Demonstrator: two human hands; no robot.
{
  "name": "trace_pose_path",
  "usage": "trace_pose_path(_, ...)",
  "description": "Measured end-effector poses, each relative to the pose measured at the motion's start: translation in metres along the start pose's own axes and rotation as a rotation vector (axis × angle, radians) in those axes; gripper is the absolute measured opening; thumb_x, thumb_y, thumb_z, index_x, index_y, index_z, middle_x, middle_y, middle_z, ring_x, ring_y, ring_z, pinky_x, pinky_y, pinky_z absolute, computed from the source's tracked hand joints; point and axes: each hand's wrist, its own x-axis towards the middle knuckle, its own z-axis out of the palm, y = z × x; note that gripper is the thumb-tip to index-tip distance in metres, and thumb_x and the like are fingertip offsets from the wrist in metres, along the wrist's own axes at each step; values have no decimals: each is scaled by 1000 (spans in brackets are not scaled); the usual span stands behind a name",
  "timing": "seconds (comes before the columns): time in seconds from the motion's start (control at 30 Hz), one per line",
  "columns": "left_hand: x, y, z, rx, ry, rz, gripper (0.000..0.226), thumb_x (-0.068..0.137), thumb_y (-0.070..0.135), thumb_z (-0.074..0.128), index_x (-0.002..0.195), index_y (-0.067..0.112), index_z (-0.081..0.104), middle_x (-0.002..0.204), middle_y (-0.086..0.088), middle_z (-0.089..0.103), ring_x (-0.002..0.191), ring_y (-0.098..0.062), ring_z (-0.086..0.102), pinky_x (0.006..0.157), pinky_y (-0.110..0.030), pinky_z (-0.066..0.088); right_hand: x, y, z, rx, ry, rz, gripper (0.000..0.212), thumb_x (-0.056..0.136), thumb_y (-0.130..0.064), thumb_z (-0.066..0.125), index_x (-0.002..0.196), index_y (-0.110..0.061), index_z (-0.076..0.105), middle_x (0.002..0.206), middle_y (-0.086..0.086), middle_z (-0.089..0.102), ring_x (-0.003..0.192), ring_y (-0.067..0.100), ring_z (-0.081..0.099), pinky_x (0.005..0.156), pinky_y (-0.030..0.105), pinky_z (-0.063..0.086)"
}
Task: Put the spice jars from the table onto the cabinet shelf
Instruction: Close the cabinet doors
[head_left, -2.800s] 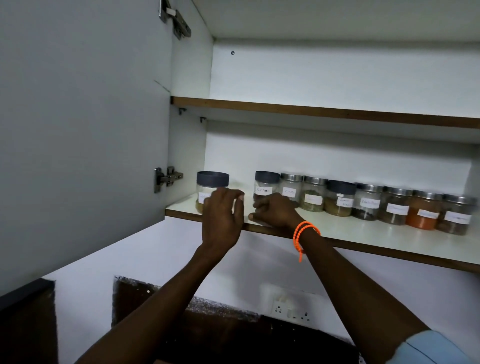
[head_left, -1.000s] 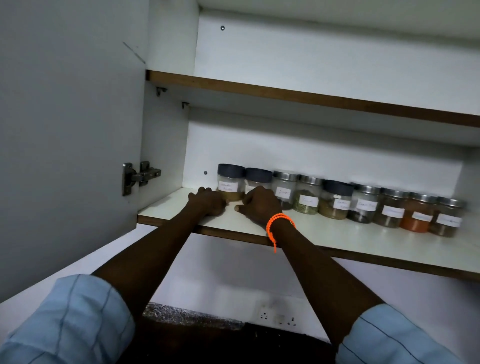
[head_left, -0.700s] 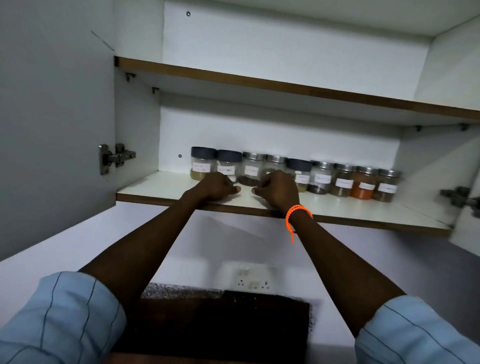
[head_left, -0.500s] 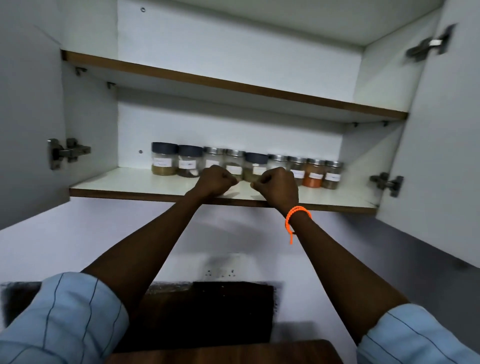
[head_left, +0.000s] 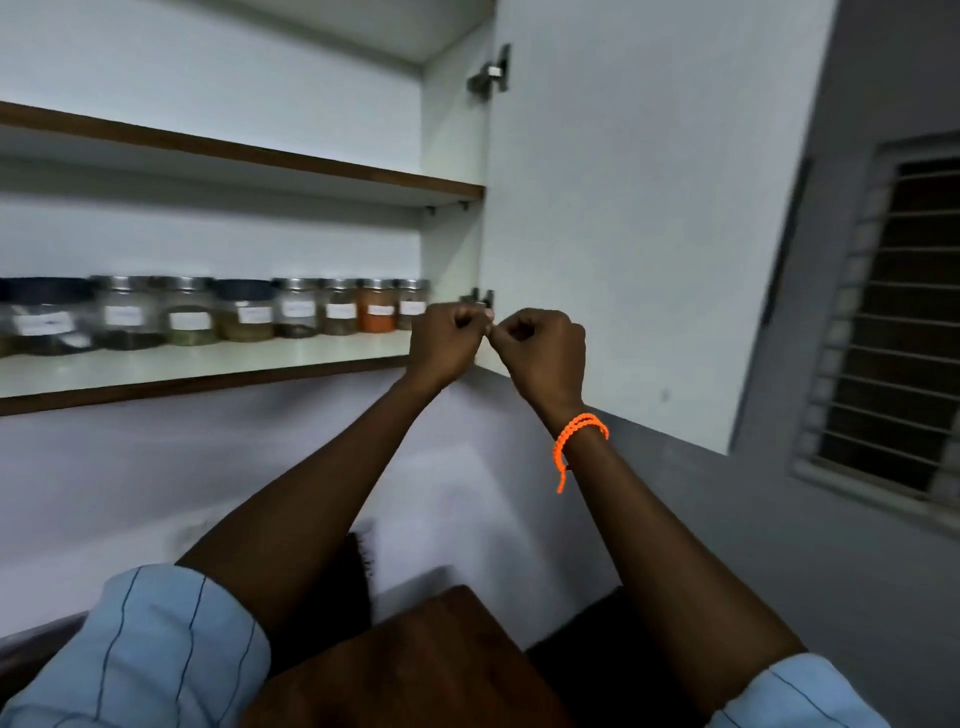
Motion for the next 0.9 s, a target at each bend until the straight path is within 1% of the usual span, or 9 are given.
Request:
trace_pose_path(0.13, -13, 42, 62, -44, 43, 101, 36, 94, 44, 63, 79, 14, 76, 73, 2, 74, 68, -8, 66, 63, -18, 45, -20, 26, -66, 30, 229, -1, 19, 85, -36, 75, 74, -21, 76, 71, -10, 74, 69, 7, 69, 68, 33, 58)
trace_pose_path(0.2, -20, 61, 86, -122, 44, 133, 37, 93, 46, 63, 80, 14, 75, 77, 3, 75, 73, -8, 68, 70, -25, 52, -36, 40, -92, 58, 370, -33, 13, 86, -32, 75, 78, -22, 75, 76, -11, 74, 72, 7, 68, 70, 35, 57)
trace_pose_path(0.3, -31, 86, 112, -187, 66, 206, 32, 90, 52, 65, 95, 23, 78, 94, 13, 76, 89, 0, 70, 87, -31, 59, -55, 64, -117, 41, 590, -43, 10, 88, -25, 75, 94, -18, 77, 92, -5, 73, 87, 16, 65, 77, 42, 56)
trace_pose_path(0.4, -42, 114, 137, -149, 81, 293, 45, 86, 60, 67, 115, 26, 72, 114, 10, 70, 102, -4, 66, 91, -33, 58, -65, 89, -134, 18, 688, 63, 27, 91, -24, 73, 116, -14, 74, 115, 3, 67, 111, 22, 59, 93, 36, 53)
trace_pose_path(0.53, -51, 146, 162, -2, 92, 436, 77, 79, 72, 68, 138, 24, 57, 138, 2, 55, 128, -14, 53, 103, -33, 52, -69, 115, -143, 135, 560, 281, 37, 98, -34, 64, 130, -15, 66, 131, 4, 66, 124, 24, 59, 107, 43, 49)
trace_pose_path(0.6, -52, 158, 170, 104, 88, 468, 92, 76, 77, 66, 147, 23, 46, 146, -2, 46, 136, -18, 45, 105, -35, 50, -69, 119, -146, 298, 488, 407, 19, 100, -40, 59, 108, -32, 75, 108, -13, 75, 108, 21, 65, 100, 49, 54)
trace_pose_path(0.67, -55, 166, 175, 177, 78, 461, 101, 74, 75, 69, 153, 20, 37, 152, -8, 38, 140, -23, 39, 106, -38, 49, -70, 121, -147, 488, 429, 554, 30, 101, -45, 56, 77, -41, 74, 82, -21, 72, 89, 16, 64, 92, 53, 60)
trace_pose_path(0.77, -61, 168, 176, 185, 26, 425, 105, 78, 63, 75, 158, 15, 26, 159, -14, 27, 146, -28, 31, 110, -37, 47, -73, 126, -145, 749, 372, 711, 32, 100, -46, 59, 87, -25, 79, 97, 2, 78, 97, 17, 71, 81, 44, 66)
trace_pose_path(0.9, -72, 153, 156, 190, 129, 469, 98, 84, 50, 74, 159, 11, 25, 159, -15, 29, 147, -28, 35, 109, -33, 49, -84, 121, -142, 973, 226, 754, 18, 93, -34, 74, 91, -17, 80, 91, 3, 80, 98, 23, 75, 75, 39, 65)
